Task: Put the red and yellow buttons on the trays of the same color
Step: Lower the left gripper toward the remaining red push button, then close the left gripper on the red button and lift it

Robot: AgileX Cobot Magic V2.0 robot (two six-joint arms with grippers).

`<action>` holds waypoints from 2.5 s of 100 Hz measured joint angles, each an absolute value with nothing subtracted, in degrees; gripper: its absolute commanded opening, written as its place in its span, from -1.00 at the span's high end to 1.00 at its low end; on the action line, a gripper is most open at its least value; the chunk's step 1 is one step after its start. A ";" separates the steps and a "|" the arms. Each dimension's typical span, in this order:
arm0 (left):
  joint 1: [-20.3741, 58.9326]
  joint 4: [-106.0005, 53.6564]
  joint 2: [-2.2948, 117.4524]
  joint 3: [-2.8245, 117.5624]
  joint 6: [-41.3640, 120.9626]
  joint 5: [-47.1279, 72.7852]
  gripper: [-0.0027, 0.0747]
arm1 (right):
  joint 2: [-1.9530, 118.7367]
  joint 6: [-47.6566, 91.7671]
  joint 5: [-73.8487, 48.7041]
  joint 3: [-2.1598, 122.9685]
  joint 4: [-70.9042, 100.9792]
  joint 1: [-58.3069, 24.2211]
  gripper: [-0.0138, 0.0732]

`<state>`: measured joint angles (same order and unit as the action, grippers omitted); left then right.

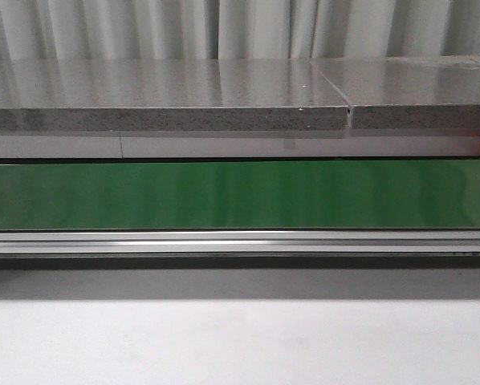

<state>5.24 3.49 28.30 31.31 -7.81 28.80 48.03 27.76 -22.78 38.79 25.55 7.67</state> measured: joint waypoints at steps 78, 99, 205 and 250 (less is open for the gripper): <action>5.24 3.49 28.30 31.31 -7.81 28.80 -0.67 | 48.03 27.76 -22.96 38.79 25.55 7.67 0.84; 5.08 3.49 28.69 31.61 -8.12 27.76 -0.67 | 48.03 27.76 -22.96 38.79 25.55 7.67 0.84; -15.46 -1.33 92.26 65.19 -14.23 26.80 -0.67 | 48.03 27.76 -22.96 38.79 25.55 7.67 0.84; -16.09 -1.45 105.80 75.97 -14.23 26.04 -0.67 | 48.03 27.76 -22.96 38.79 25.55 7.67 0.84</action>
<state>-16.09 -1.45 105.80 75.97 -14.23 26.04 48.03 27.76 -22.96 38.79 25.55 7.67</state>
